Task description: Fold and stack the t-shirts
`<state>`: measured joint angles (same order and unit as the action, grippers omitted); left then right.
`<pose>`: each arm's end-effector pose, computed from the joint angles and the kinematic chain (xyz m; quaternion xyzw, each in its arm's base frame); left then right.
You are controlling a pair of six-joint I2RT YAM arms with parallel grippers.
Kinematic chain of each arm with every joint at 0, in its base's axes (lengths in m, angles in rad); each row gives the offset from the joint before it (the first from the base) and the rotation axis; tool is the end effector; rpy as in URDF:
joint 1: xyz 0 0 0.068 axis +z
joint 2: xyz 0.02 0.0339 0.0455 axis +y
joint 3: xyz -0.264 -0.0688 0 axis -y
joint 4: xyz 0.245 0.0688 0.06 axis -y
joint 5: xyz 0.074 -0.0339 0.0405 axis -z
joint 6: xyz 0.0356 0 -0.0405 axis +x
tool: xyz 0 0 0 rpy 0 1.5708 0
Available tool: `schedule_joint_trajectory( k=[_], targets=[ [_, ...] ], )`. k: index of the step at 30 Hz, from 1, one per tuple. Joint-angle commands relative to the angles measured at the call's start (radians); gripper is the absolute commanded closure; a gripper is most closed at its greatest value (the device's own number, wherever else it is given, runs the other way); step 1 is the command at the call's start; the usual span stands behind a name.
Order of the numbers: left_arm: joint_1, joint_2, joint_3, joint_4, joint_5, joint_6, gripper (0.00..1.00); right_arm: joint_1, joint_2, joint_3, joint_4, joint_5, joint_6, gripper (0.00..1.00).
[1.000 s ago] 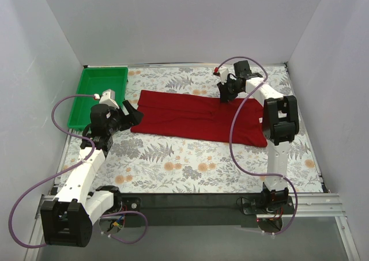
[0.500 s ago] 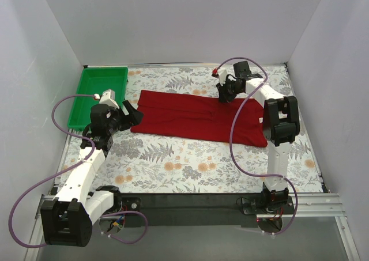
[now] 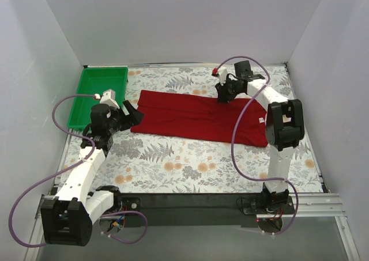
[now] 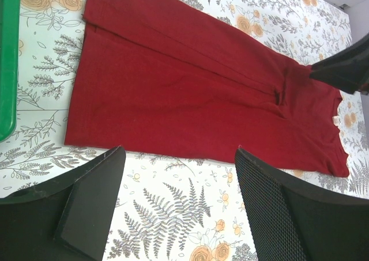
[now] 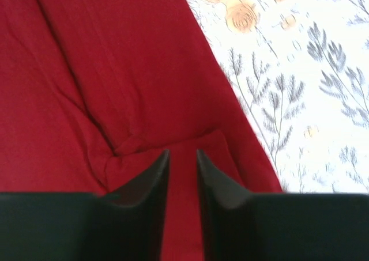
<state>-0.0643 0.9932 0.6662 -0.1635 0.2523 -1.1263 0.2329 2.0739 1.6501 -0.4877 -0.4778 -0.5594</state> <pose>0.2218 -0.0232 0.2617 -0.3751 0.7664 -0.3754 0.3619 0.4438 0.1221 0.2153 -0.4254 0.8185 0.1698 0.3467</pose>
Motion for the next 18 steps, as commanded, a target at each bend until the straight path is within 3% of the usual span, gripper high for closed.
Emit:
schedule_joint_trajectory(
  k=[1, 2, 3, 4, 6, 11, 18],
  targets=[
    [0.004, 0.021, -0.001, 0.010, 0.028, 0.011, 0.29, -0.024, -0.178, -0.096, 0.079, 0.054, 0.019, 0.68],
    [0.004, 0.031, 0.000, 0.006, 0.031, 0.008, 0.29, -0.058, -0.217, -0.136, 0.112, 0.077, 0.057, 0.62],
    [0.004, 0.057, 0.003, 0.004, 0.034, 0.003, 0.29, -0.081, -0.292, -0.224, 0.138, 0.112, 0.085, 0.47],
    [0.004, 0.071, 0.009, -0.002, 0.036, -0.003, 0.29, -0.107, -0.322, -0.260, 0.188, 0.135, 0.120, 0.40],
    [0.004, 0.110, 0.027, -0.028, 0.039, -0.006, 0.30, -0.210, -0.379, -0.323, 0.193, 0.113, 0.162, 0.32],
    [0.004, 0.133, 0.030, -0.036, 0.064, -0.010, 0.30, -0.418, -0.396, -0.452, 0.184, 0.062, 0.202, 0.30],
    [-0.017, 0.220, 0.052, -0.091, 0.015, -0.009, 0.30, -0.480, -0.290, -0.418, 0.178, -0.013, 0.272, 0.30]
  ],
)
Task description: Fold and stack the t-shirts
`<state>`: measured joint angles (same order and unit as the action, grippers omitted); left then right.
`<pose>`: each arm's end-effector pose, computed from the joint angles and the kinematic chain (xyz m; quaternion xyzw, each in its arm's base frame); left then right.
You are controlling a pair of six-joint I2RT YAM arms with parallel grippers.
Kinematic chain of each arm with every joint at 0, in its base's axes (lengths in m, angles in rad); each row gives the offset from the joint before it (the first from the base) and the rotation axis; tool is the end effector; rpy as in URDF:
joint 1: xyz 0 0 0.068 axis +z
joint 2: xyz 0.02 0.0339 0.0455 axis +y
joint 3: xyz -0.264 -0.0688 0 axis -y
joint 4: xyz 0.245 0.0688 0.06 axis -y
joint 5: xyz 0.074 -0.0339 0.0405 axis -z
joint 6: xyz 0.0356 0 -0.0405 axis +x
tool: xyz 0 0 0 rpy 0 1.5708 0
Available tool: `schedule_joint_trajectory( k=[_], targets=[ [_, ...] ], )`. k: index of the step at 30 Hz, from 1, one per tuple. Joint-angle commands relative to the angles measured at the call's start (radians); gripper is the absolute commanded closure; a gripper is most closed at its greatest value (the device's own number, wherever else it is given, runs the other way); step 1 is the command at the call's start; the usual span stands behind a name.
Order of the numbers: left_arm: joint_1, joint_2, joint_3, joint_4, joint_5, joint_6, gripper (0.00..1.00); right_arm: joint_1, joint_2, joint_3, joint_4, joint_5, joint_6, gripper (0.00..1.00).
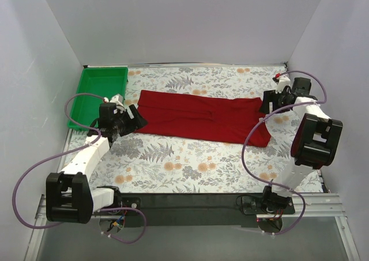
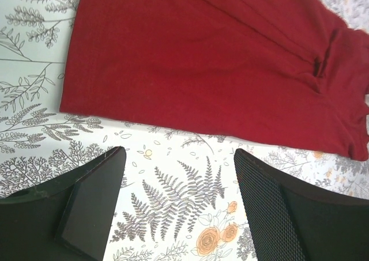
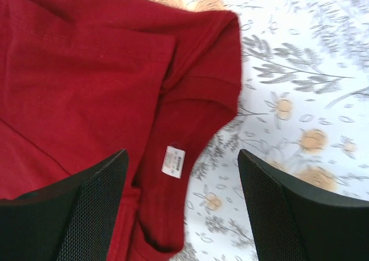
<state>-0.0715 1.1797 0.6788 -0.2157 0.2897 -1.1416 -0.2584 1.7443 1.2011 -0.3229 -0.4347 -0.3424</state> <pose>0.2433 -0.0276 0.2215 -0.4078 0.8053 -0.3416 0.2619 0.3666 -0.0814 0.2173 -0.1128 0.9126 0.0936 0.3818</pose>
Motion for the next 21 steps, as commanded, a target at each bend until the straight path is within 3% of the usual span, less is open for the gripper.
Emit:
schedule_joint_trajectory(
  k=[1, 10, 21],
  targets=[
    [-0.016, 0.047, 0.044, -0.047, -0.023, 0.006, 0.30, 0.008, 0.062, 0.052, 0.015, -0.064, 0.072, 0.30],
    [-0.034, 0.060, 0.044, -0.060, -0.046, 0.017, 0.30, 0.001, 0.299, 0.297, 0.013, -0.081, 0.118, 0.35],
    [-0.037, 0.080, 0.047, -0.060, -0.040, 0.020, 0.30, 0.004, 0.443, 0.384, -0.044, -0.121, 0.134, 0.48]
  ],
)
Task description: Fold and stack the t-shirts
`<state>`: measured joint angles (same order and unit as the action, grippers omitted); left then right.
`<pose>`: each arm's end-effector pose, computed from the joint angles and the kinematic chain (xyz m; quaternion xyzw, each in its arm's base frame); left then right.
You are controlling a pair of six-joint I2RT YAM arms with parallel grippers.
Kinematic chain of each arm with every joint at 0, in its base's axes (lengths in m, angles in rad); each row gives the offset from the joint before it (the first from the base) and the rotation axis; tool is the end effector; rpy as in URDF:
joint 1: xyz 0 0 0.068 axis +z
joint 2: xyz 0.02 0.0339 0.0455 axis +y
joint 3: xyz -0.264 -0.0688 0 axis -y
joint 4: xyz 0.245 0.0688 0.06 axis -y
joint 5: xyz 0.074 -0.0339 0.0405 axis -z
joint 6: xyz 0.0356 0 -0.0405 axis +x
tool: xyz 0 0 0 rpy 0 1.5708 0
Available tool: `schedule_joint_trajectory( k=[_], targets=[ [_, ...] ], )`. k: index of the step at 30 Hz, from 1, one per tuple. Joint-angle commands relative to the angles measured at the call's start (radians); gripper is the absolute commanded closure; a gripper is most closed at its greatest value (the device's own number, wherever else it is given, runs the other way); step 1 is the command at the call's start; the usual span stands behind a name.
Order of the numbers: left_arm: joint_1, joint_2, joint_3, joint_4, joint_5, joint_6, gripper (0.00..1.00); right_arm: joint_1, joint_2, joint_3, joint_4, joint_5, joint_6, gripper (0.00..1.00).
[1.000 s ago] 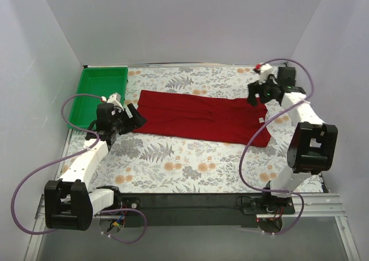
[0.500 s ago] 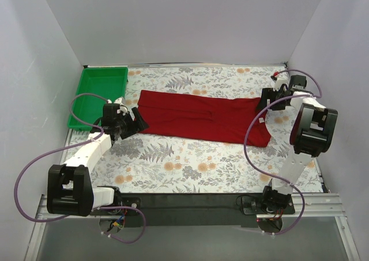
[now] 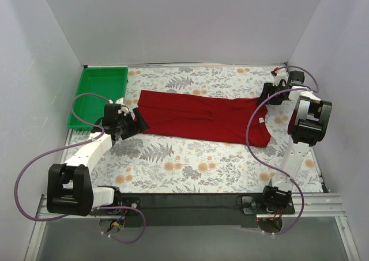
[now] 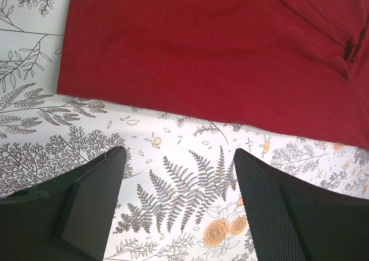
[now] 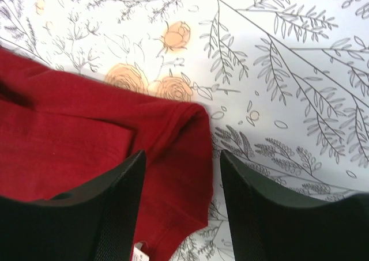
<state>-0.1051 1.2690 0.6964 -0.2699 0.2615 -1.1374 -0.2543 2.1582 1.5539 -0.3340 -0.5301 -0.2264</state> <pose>0.2497 -0.0356 0.2024 -0.4169 0.8287 -0.3046 0.2162 0.4535 -0.0993 0.1590 -0.0687 0.9183 0.1704 0.3508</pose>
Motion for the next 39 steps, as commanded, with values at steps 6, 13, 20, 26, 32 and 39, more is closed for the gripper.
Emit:
schedule_joint_trajectory(
  k=[6, 13, 20, 26, 32, 39],
  targets=[
    [-0.004, 0.000, 0.032, -0.006, -0.007, 0.016, 0.30, 0.003, 0.060, 0.073, -0.051, -0.056, 0.035, 0.65],
    [-0.004, 0.006, 0.034, -0.006, -0.010, 0.016, 0.30, 0.006, 0.084, 0.152, -0.050, -0.068, 0.064, 0.98],
    [-0.004, 0.018, 0.037, -0.006, -0.015, 0.019, 0.30, 0.007, 0.116, 0.288, -0.030, 0.030, 0.061, 0.99],
    [-0.004, 0.036, 0.037, -0.005, 0.002, 0.030, 0.30, 0.021, 0.259, 0.536, -0.042, 0.065, 0.081, 0.99],
    [-0.022, 0.043, 0.031, 0.018, 0.015, 0.067, 0.30, 0.050, 0.299, 0.681, -0.039, 0.163, 0.055, 0.58],
    [-0.080, 0.085, 0.057, 0.003, -0.116, 0.007, 0.35, 0.053, -0.024, 0.315, 0.009, 0.118, -0.182, 0.38]
  ],
)
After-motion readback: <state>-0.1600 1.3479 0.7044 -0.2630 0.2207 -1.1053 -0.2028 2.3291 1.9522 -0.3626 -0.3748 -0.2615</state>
